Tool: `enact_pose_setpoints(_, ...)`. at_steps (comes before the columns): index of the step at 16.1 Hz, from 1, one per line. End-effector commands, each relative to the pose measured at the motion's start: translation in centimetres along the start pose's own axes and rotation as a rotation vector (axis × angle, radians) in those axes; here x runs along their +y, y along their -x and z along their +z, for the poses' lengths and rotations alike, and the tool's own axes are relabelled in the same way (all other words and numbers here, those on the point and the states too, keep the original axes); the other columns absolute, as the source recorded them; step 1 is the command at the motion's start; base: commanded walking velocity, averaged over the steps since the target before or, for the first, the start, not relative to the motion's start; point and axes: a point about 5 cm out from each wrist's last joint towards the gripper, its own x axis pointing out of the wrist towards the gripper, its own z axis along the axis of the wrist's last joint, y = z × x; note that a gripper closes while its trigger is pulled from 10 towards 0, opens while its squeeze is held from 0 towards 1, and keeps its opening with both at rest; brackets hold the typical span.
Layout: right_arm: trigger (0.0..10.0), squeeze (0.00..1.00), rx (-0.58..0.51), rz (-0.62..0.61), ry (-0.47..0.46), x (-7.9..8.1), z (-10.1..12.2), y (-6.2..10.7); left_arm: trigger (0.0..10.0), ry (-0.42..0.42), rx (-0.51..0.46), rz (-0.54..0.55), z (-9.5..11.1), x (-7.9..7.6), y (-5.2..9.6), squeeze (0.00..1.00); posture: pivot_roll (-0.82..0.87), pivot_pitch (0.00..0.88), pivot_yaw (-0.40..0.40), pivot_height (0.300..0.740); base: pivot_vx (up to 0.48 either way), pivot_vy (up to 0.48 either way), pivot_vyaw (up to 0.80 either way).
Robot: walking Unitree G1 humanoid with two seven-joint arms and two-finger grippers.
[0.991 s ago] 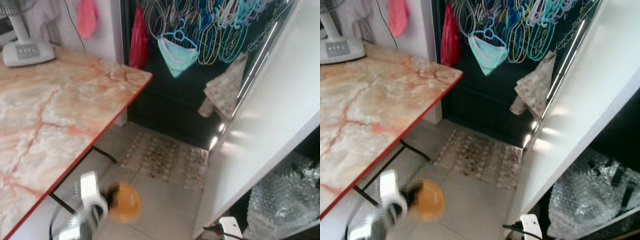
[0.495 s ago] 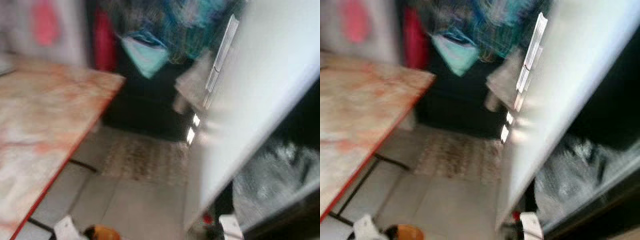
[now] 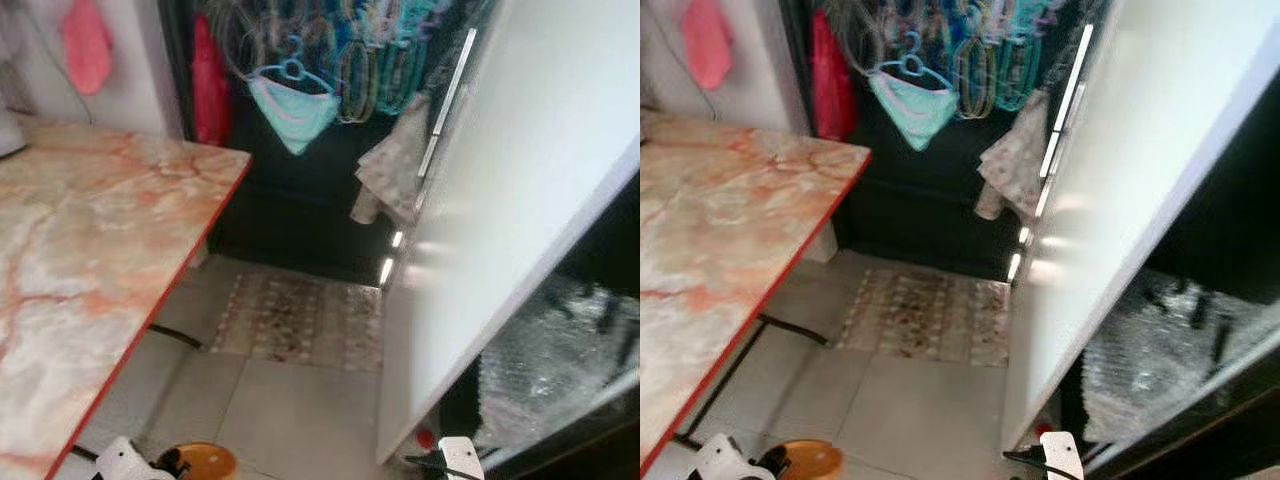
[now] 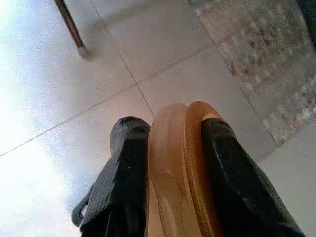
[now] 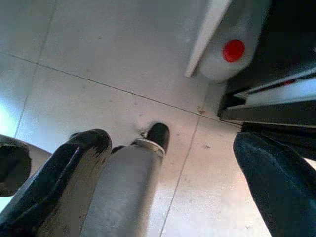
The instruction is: Restocking fridge
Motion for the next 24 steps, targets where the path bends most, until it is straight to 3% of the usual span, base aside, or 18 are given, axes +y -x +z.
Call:
enact_pose_setpoints(1, 10.0, 0.0, -0.009, -0.02, -0.007, -0.5, 0.2, 0.1, 10.0, 0.012, 0.014, 0.011, -0.4, 0.3, 0.1, 0.0, 0.09, 0.0, -0.045, 0.74, 0.0, 0.0, 0.0)
enact_pose_setpoints(7, 10.0, 0.0, 0.002, -0.039, 0.004, -0.7, 0.0, 0.2, 10.0, -0.023, 0.037, 0.007, -1.0, 0.2, 0.2, 0.0, 0.09, 0.0, -0.047, 0.74, 0.0, 0.0, 0.0)
enact_pose_setpoints(15, 10.0, 0.0, 0.015, -0.029, 0.012, -0.6, -0.1, 0.1, 10.0, -0.03, 0.041, 0.007, -1.1, 0.3, 0.2, 0.0, 0.09, 0.0, -0.043, 0.74, 0.0, 0.082, -0.8)
enact_pose_setpoints(24, 10.0, 0.0, 0.019, -0.024, 0.019, -0.6, 0.0, 0.1, 10.0, -0.057, 0.059, 0.001, -1.4, 0.4, 0.2, 0.0, 0.09, 0.0, -0.046, 0.74, 0.0, 0.0, -0.18)
